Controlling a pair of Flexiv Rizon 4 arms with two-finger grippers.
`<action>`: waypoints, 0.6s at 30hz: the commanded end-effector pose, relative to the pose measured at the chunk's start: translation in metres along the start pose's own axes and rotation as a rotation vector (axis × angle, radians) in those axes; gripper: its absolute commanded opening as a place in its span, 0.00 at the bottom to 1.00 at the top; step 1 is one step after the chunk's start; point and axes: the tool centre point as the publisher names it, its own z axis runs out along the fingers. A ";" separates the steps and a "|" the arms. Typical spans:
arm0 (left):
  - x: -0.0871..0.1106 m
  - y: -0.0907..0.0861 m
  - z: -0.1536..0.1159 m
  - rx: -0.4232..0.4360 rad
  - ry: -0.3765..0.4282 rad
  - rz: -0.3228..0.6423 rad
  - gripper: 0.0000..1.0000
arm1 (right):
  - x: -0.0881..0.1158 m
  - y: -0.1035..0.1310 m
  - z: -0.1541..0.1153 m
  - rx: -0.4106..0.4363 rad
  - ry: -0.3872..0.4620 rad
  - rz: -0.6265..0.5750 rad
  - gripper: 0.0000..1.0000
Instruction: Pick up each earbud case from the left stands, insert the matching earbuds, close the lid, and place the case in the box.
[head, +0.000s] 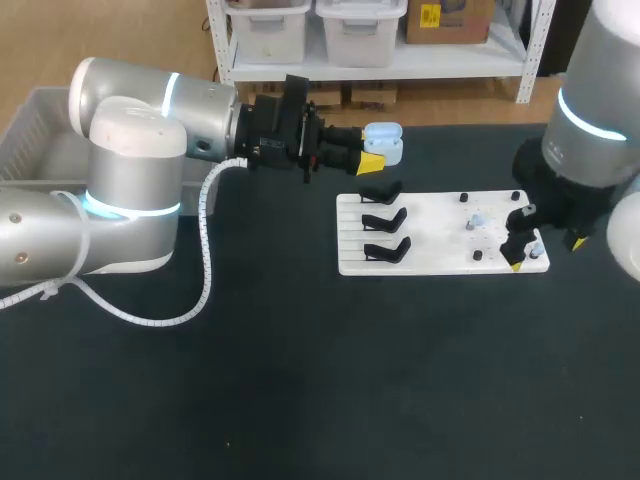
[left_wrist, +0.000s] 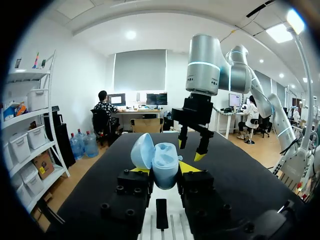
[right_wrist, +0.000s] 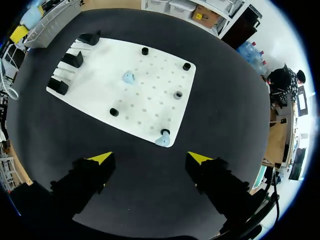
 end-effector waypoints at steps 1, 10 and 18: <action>0.000 -0.002 0.000 -0.005 -0.002 0.002 0.00 | -0.005 0.000 0.008 0.017 0.003 0.004 0.67; 0.000 -0.002 0.000 -0.005 -0.002 0.002 0.00 | -0.005 -0.005 0.012 0.050 -0.019 0.014 0.50; 0.000 -0.002 0.000 -0.005 -0.002 0.002 0.00 | -0.008 -0.010 0.012 0.089 -0.061 0.029 0.49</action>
